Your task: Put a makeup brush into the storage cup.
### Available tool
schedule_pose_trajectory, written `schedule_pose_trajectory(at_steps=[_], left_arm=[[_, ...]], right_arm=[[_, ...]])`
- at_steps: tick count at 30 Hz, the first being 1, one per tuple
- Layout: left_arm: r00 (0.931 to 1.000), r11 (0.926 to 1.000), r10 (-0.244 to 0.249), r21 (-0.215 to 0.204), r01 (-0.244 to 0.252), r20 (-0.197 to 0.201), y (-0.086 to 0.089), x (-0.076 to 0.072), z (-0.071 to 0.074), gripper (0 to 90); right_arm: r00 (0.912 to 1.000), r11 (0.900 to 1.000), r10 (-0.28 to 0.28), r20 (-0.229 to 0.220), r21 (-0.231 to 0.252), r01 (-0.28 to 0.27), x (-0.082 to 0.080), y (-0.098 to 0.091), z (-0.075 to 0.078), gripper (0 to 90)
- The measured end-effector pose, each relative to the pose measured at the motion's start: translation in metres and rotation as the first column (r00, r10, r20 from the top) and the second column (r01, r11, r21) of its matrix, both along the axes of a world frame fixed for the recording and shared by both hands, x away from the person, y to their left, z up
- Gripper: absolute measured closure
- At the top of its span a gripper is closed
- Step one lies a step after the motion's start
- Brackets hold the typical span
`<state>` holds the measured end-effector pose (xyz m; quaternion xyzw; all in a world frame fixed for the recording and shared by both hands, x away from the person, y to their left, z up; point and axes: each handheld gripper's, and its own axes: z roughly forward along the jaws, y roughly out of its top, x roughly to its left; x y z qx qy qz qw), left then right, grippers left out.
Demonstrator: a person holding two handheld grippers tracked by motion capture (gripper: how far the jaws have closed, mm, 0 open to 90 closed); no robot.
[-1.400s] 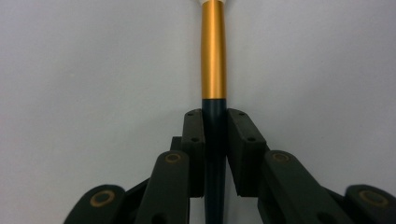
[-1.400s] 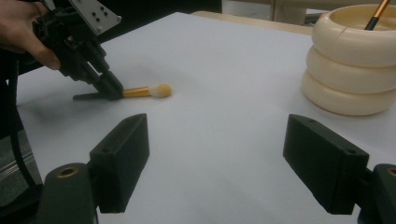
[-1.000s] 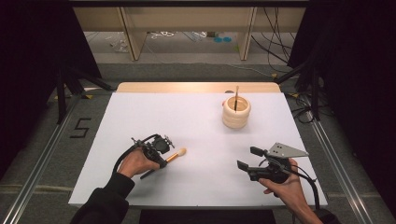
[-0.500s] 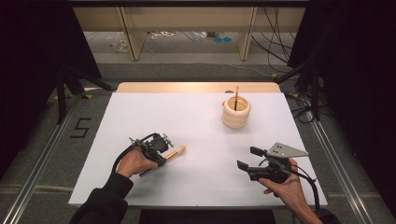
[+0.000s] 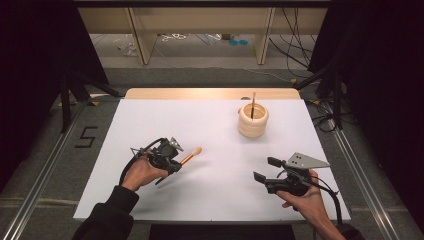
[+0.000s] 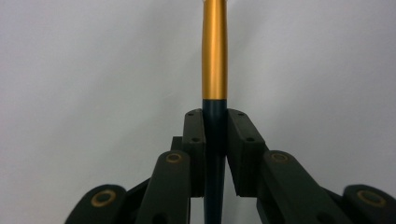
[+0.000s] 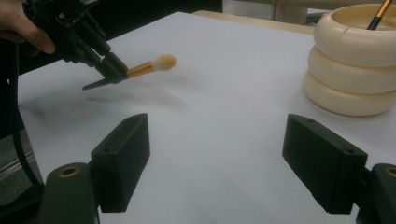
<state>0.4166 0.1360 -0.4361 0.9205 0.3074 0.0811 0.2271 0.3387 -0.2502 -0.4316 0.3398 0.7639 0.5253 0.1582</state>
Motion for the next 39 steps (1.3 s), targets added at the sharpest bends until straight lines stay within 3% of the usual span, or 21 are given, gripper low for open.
schedule_pose_trajectory(at_steps=[4, 7, 9, 11, 12, 13, 15, 16, 19, 20, 21, 22, 24, 25, 27, 29, 32, 39], left_arm=[[1.0, 0.9975, -0.009, -0.07, 0.009, 0.002, 0.0, -0.002, 0.007, 78.2], [0.9998, 0.9913, -0.019, -0.13, 0.02, 0.011, 0.0, -0.003, 0.013, 78.2], [0.9991, 0.9853, -0.036, -0.166, 0.04, 0.024, -0.001, -0.004, 0.017, 78.2], [0.9988, 0.9758, -0.014, -0.217, 0.024, 0.046, -0.001, -0.005, 0.019, 78.3], [0.9982, 0.9606, 0.04, -0.277, -0.026, 0.044, -0.003, -0.006, 0.019, 78.2], [0.9981, 0.9571, 0.042, -0.288, -0.027, 0.045, -0.002, -0.006, 0.02, 78.2], [0.9969, 0.9466, 0.062, -0.319, -0.043, 0.048, -0.001, -0.006, 0.022, 78.2], [0.9966, 0.942, 0.064, -0.333, -0.044, 0.052, -0.001, -0.006, 0.022, 78.2], [0.9947, 0.9224, 0.092, -0.38, -0.067, 0.047, -0.001, -0.006, 0.023, 78.2], [0.9941, 0.9173, 0.096, -0.392, -0.069, 0.051, -0.001, -0.007, 0.023, 78.2], [0.9928, 0.9053, 0.11, -0.417, -0.08, 0.047, -0.003, -0.007, 0.023, 78.2], [0.9925, 0.9003, 0.11, -0.428, -0.077, 0.053, -0.004, -0.008, 0.024, 78.2], [0.993, 0.8843, 0.108, -0.461, -0.075, 0.047, -0.007, -0.009, 0.025, 78.2], [0.9933, 0.8826, 0.105, -0.465, -0.071, 0.048, -0.009, -0.01, 0.026, 78.2], [0.9937, 0.87, 0.1, -0.489, -0.063, 0.05, -0.013, -0.011, 0.028, 78.2], [0.9942, 0.8589, 0.097, -0.509, -0.059, 0.047, -0.018, -0.013, 0.029, 78.2], [0.9944, 0.8543, 0.085, -0.518, -0.041, 0.062, -0.025, -0.015, 0.033, 78.2], [0.9958, 0.8355, 0.051, -0.549, -0.001, 0.076, -0.04, -0.018, 0.044, 78.2]], right_arm=[[0.9998, 0.9999, -0.001, -0.02, -0.011, 0.001, -0.001, 0.0, 0.002, 24.0], [0.9999, 1.0, 0.005, -0.012, 0.005, -0.005, 0.0, 0.001, 0.001, 23.9], [0.9993, 0.9999, 0.002, -0.037, 0.013, -0.001, 0.0, 0.002, 0.001, 24.0], [0.9999, 1.0, 0.002, -0.015, 0.01, -0.002, 0.001, 0.001, 0.001, 23.9], [0.9999, 1.0, -0.001, -0.014, 0.009, 0.001, 0.001, 0.001, 0.001, 23.9], [1.0, 1.0, -0.001, -0.002, 0.004, 0.001, 0.002, 0.001, 0.001, 23.9], [0.9997, 1.0, -0.007, -0.022, -0.004, 0.007, 0.002, 0.0, 0.003, 23.8], [1.0, 0.9999, -0.008, -0.006, -0.007, 0.008, 0.003, -0.001, 0.003, 23.8], [0.9998, 0.9997, -0.007, -0.018, 0.021, 0.007, 0.004, 0.001, 0.002, 23.8], [0.9999, 0.9998, -0.011, 0.0, 0.016, 0.011, 0.005, 0.001, 0.002, 23.8], [1.0, 0.9999, -0.007, -0.007, 0.013, 0.008, 0.005, 0.001, 0.003, 23.8], [0.9997, 0.9997, -0.013, -0.021, 0.019, 0.013, 0.005, 0.002, 0.003, 23.9], [0.9999, 0.9996, -0.015, 0.0, 0.024, 0.015, 0.008, 0.002, 0.004, 23.9], [0.9996, 0.9995, -0.009, -0.027, 0.03, 0.009, 0.008, 0.003, 0.005, 23.9], [0.9997, 0.9997, -0.014, -0.022, 0.02, 0.014, 0.011, 0.003, 0.006, 23.9], [0.9999, 0.9988, -0.011, -0.004, 0.047, 0.011, 0.015, 0.005, 0.006, 23.9], [0.9999, 0.998, -0.007, -0.012, 0.063, 0.008, 0.018, 0.007, 0.008, 24.2], [0.9999, 0.9953, 0.003, -0.012, 0.097, -0.002, 0.027, 0.017, 0.014, 25.2]])
